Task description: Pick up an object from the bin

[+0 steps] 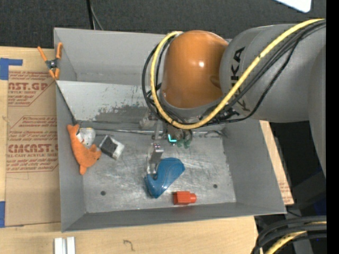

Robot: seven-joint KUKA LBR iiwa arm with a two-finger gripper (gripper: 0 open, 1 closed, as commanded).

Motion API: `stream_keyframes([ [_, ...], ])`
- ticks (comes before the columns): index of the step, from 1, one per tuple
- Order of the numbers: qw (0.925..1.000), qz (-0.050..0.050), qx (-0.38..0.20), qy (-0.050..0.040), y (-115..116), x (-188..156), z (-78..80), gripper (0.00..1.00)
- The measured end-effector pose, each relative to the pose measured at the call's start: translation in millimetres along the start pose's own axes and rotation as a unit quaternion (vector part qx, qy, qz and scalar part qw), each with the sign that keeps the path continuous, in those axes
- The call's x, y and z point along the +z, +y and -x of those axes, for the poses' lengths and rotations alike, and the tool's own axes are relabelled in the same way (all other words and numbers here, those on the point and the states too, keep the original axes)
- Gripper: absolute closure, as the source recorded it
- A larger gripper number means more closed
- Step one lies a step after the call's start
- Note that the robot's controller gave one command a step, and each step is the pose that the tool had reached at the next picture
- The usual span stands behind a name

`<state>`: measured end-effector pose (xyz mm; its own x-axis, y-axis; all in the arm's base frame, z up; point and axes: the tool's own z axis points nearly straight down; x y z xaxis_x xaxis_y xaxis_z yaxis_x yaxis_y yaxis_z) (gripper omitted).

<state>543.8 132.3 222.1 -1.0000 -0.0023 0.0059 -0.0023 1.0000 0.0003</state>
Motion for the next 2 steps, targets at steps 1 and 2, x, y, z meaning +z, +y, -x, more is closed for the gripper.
stream_keyframes([
  [1, 1.0000, 0.000, 0.001, -0.0036, -0.7, -3.7, 1.7, 0.00],
  [2, 1.0000, 0.001, -0.005, -0.0057, -52.5, 43.7, -25.1, 0.00],
])
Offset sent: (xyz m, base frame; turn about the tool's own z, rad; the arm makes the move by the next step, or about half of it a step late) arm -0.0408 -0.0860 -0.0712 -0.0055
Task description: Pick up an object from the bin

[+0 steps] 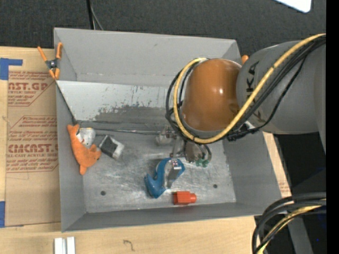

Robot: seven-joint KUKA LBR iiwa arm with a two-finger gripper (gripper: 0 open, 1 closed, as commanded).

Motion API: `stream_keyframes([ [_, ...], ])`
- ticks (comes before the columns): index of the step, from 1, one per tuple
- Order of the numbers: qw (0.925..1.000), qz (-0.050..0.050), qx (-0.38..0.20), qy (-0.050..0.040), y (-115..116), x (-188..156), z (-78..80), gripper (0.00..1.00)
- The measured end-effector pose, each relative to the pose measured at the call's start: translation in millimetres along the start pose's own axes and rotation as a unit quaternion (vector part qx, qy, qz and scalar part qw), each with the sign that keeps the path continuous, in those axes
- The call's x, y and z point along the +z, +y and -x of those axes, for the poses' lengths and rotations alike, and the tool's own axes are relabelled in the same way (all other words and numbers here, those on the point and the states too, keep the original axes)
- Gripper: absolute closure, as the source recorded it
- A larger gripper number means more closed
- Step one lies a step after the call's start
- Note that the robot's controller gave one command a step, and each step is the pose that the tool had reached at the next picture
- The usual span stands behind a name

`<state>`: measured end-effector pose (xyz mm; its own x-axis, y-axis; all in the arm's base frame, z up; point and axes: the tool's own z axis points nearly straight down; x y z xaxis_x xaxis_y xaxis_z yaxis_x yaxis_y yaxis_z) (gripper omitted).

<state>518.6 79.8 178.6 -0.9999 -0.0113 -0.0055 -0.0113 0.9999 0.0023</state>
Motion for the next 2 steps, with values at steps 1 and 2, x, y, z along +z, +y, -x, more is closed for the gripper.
stream_keyframes([
  [1, 0.9952, -0.002, -0.098, 0.0032, -13.7, 32.6, -10.8, 0.00],
  [2, 0.9821, 0.000, -0.189, 0.0012, -23.2, 69.9, -1.7, 0.00],
])
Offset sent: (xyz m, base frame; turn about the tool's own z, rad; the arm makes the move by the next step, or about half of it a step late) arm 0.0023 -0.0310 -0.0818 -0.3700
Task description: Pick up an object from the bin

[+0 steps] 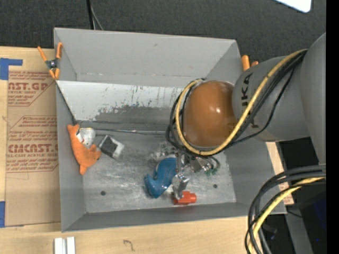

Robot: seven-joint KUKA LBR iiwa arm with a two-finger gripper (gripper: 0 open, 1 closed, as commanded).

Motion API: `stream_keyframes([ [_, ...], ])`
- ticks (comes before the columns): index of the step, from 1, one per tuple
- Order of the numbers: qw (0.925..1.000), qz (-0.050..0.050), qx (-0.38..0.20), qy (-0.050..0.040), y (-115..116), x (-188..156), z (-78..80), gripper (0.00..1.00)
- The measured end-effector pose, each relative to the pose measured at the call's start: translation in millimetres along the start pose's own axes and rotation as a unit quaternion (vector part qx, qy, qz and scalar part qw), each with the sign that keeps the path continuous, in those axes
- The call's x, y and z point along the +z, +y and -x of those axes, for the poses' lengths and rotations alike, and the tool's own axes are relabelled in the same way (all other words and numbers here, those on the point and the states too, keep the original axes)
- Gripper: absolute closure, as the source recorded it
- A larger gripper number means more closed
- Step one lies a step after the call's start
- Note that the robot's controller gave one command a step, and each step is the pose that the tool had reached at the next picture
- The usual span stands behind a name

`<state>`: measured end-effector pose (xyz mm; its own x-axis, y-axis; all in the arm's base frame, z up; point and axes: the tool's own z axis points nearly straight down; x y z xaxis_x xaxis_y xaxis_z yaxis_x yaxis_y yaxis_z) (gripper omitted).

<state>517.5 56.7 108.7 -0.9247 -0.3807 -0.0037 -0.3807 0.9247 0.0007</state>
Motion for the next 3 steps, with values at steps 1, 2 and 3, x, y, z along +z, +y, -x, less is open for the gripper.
stream_keyframes([
  [1, 0.9914, -0.005, -0.131, 0.0013, 5.8, 26.1, 21.3, 1.00],
  [2, 0.9914, -0.004, -0.131, 0.0012, 5.8, 26.2, 21.3, 1.00],
  [3, 0.9837, 0.001, -0.180, -0.0004, 0.8, 4.5, 13.4, 1.00],
])
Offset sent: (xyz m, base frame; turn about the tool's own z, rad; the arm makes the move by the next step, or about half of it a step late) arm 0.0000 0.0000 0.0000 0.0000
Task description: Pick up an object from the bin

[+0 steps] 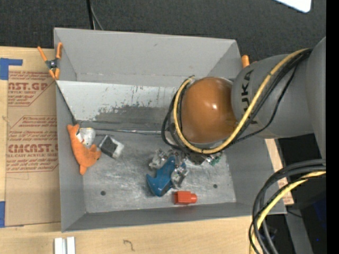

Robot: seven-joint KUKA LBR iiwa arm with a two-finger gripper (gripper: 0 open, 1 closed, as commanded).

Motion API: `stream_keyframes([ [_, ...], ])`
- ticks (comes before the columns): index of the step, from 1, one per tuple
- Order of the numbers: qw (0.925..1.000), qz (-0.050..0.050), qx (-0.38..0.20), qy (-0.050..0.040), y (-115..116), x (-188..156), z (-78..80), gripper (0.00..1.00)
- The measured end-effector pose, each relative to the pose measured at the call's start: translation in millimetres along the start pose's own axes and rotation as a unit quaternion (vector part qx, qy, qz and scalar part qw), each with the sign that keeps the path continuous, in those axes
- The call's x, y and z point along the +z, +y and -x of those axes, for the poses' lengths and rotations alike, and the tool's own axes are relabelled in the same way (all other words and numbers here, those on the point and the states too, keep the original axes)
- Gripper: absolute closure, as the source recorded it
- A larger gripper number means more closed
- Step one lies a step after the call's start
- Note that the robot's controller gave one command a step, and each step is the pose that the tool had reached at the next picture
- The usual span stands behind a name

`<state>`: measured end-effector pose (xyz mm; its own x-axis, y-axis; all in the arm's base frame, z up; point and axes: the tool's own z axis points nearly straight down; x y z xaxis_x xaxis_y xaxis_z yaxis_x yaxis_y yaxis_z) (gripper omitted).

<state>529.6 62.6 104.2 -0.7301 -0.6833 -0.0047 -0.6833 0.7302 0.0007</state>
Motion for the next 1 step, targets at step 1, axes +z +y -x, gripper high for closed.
stream_keyframes([
  [1, 0.9999, 0.000, 0.012, 0.0009, -24.5, -174.4, 49.9, 1.00],
])
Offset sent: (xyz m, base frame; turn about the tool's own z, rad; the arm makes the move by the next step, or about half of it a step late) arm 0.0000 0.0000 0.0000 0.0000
